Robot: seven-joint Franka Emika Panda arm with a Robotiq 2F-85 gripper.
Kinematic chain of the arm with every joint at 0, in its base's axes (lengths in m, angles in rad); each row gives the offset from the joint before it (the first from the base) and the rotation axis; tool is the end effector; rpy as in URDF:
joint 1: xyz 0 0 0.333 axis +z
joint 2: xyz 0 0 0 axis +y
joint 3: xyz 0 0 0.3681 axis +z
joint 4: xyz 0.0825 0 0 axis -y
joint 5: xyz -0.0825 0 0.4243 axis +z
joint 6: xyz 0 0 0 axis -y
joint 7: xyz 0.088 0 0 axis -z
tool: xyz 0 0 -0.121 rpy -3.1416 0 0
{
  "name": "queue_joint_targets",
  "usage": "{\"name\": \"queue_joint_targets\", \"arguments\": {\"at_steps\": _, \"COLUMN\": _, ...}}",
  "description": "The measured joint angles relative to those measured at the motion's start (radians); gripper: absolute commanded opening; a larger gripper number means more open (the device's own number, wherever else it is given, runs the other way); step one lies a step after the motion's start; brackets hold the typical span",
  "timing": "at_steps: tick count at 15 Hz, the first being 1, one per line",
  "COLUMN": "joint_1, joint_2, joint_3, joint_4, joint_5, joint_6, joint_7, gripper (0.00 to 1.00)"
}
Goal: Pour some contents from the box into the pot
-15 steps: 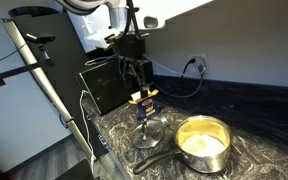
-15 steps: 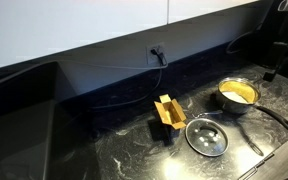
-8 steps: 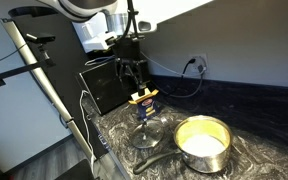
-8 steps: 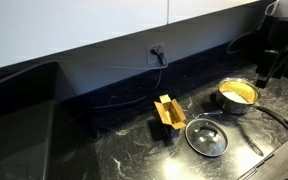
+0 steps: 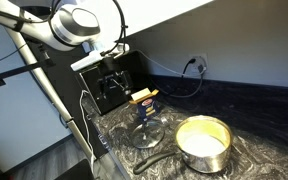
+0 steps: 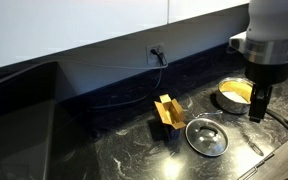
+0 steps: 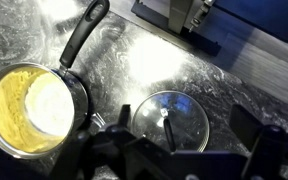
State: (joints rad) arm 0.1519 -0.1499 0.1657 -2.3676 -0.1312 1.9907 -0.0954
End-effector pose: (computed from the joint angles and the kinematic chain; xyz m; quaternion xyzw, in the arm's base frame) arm 0.4531 0.1390 0.3815 0.9632 0.2335 -0.1062 0.0808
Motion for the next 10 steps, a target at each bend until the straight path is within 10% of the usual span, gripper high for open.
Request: {"name": "queue_joint_targets", "arguments": {"at_steps": 10, "joint_1": 0.032, "joint_2": 0.043, "joint_3": 0.038, "joint_4": -0.008, "joint_5": -0.182, "joint_6": -0.027, "joint_7": 0.017, "gripper": 1.0}}
